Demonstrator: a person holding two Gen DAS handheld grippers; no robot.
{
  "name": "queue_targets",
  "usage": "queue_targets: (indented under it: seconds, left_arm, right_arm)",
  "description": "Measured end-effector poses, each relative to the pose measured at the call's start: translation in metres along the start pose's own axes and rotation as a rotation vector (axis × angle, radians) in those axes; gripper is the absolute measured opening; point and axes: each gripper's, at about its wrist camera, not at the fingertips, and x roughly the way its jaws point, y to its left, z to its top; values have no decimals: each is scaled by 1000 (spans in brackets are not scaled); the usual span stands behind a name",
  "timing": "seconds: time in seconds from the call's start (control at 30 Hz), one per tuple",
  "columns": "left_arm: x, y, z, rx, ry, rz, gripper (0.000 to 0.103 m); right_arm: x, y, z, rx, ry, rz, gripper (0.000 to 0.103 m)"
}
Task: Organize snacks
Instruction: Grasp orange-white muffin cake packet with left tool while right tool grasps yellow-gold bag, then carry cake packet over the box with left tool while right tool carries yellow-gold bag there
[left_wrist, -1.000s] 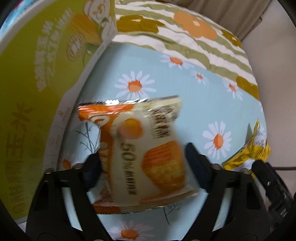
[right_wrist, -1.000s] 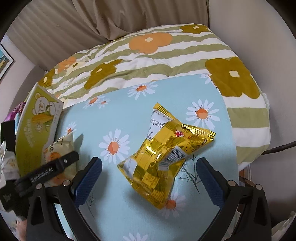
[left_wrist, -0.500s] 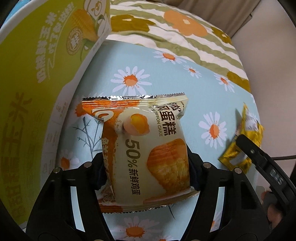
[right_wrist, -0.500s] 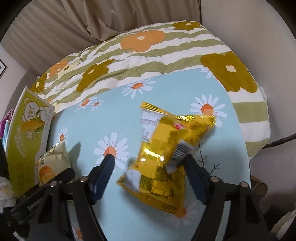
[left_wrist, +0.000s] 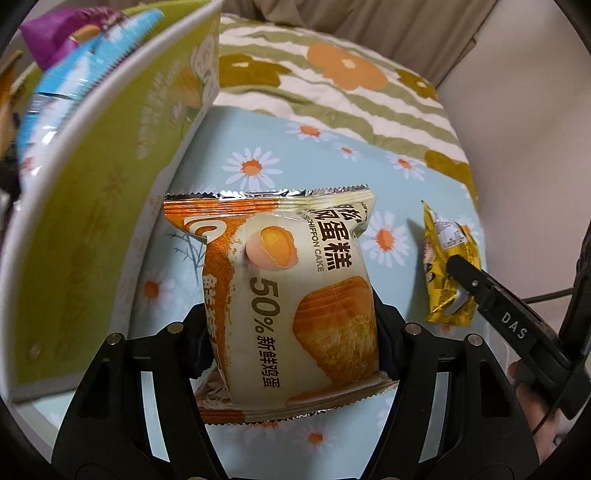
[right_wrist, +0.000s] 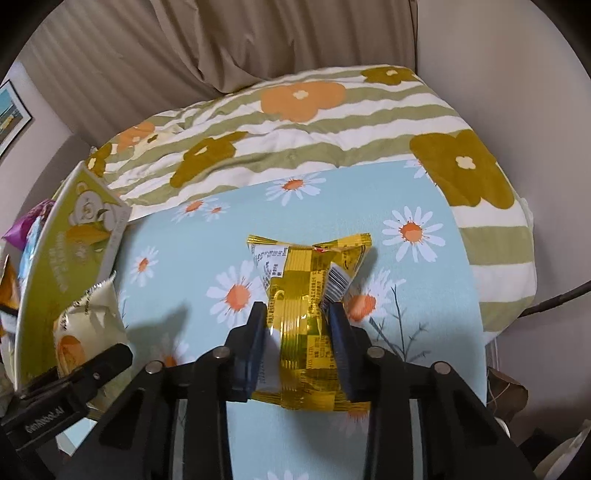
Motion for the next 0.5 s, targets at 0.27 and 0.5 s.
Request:
queue_targets:
  seconds: [0.27,0.5]
  left_arm:
    - [-62,-1,-30,-1,-68,-27,64]
    - [-124,8,-60,-19,-136,-26,64]
  right_arm:
    - [-52,12,-19,-45,-69,65,31]
    - [-111,38,-31,-135,-142,157,31]
